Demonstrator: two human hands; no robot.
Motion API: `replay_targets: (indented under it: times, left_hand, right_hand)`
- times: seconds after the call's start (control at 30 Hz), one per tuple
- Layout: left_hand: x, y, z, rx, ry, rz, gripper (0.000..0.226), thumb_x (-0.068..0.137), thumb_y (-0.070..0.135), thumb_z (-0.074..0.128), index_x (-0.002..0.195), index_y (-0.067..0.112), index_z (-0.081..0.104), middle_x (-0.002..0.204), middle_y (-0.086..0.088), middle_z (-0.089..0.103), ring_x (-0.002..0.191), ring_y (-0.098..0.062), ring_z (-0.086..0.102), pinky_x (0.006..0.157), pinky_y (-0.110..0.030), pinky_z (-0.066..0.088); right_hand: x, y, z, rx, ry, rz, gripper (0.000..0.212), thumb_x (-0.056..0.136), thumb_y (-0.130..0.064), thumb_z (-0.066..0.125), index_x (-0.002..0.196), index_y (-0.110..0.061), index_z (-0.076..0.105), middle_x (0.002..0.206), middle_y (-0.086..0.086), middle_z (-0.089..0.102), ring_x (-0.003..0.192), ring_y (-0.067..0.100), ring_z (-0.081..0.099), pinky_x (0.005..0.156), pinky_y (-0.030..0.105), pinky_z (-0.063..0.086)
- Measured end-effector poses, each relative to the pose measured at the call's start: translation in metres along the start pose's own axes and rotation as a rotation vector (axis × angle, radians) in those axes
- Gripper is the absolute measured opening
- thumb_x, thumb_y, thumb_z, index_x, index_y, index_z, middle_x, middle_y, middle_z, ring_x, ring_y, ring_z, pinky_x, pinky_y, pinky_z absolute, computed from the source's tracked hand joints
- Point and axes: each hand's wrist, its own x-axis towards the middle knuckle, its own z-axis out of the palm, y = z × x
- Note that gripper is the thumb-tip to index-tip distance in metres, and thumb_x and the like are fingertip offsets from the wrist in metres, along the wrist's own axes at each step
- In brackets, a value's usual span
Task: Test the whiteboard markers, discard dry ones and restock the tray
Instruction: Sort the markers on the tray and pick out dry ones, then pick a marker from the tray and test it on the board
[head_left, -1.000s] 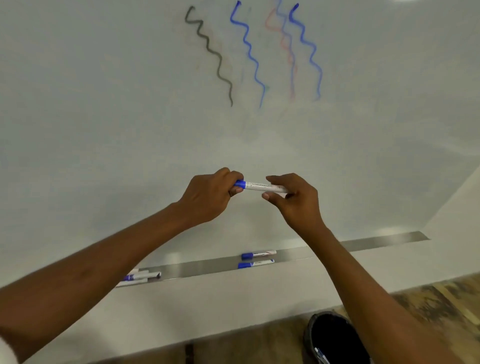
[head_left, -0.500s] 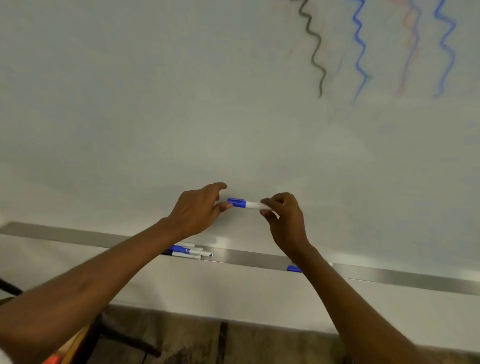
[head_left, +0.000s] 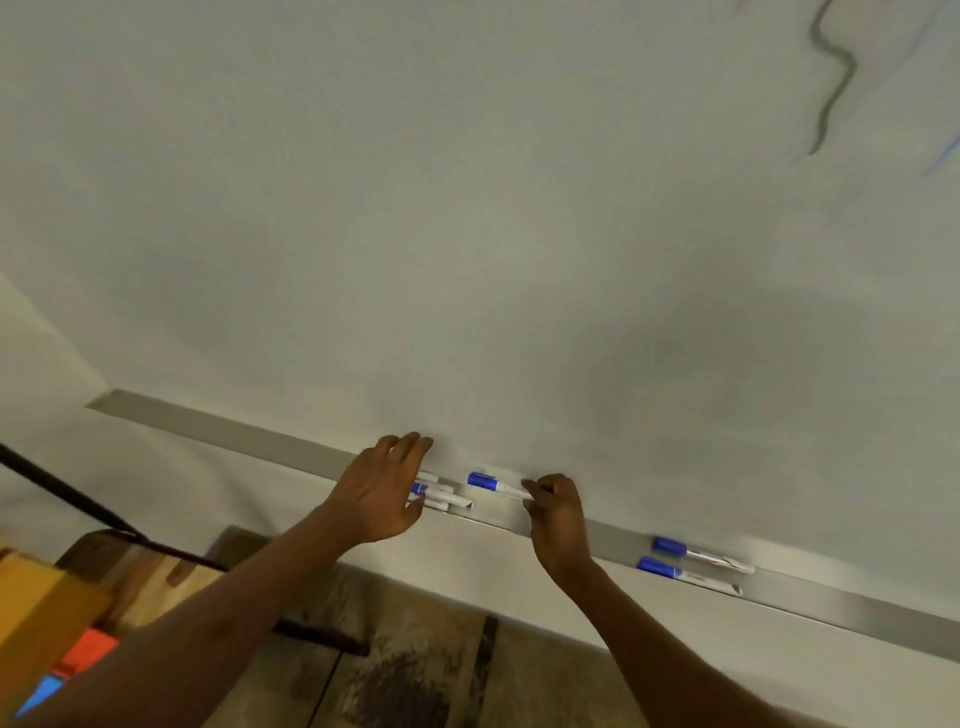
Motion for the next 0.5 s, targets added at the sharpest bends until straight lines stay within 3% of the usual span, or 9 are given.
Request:
replay_targets:
  times: [0.13,0.27,0.5]
  left_hand:
    - [-0.009,-0.006,0.031,0.057,-0.104,-0.049,0.079,0.072,0.047,0.068,0.138,0.016,0.038,0.138,-0.01,0.05,0.116,-0.03,0.055,0.091,-0.043,0.049]
    - [-0.021,-0.004,0.056,0.057,-0.212,-0.136,0.076,0.088,0.048,0.053,0.15,0.018,0.022,0.154,-0.007,0.028,0.138,-0.028,0.03,0.111,-0.046,0.028]
    - [-0.036,0.0,0.074,0.088,-0.295,-0.16,0.072,0.091,0.048,0.049,0.15,0.021,0.016,0.157,-0.005,0.02,0.141,-0.024,0.024,0.116,-0.046,0.019]
  right_hand:
    - [-0.01,0.024,0.028,-0.131,-0.081,0.029,0.04,0.054,0.008,0.086,0.088,-0.009,0.075,0.082,0.007,0.066,0.073,0.028,0.064,0.064,0.038,0.051]
    - [-0.019,0.042,0.045,-0.199,-0.12,0.055,0.043,0.051,0.008,0.085,0.087,-0.012,0.076,0.084,0.004,0.068,0.077,0.027,0.065,0.069,0.039,0.049]
    - [-0.02,0.052,0.06,-0.228,-0.202,0.029,0.048,0.046,0.007,0.086,0.087,-0.015,0.076,0.082,0.003,0.067,0.075,0.026,0.065,0.066,0.037,0.049]
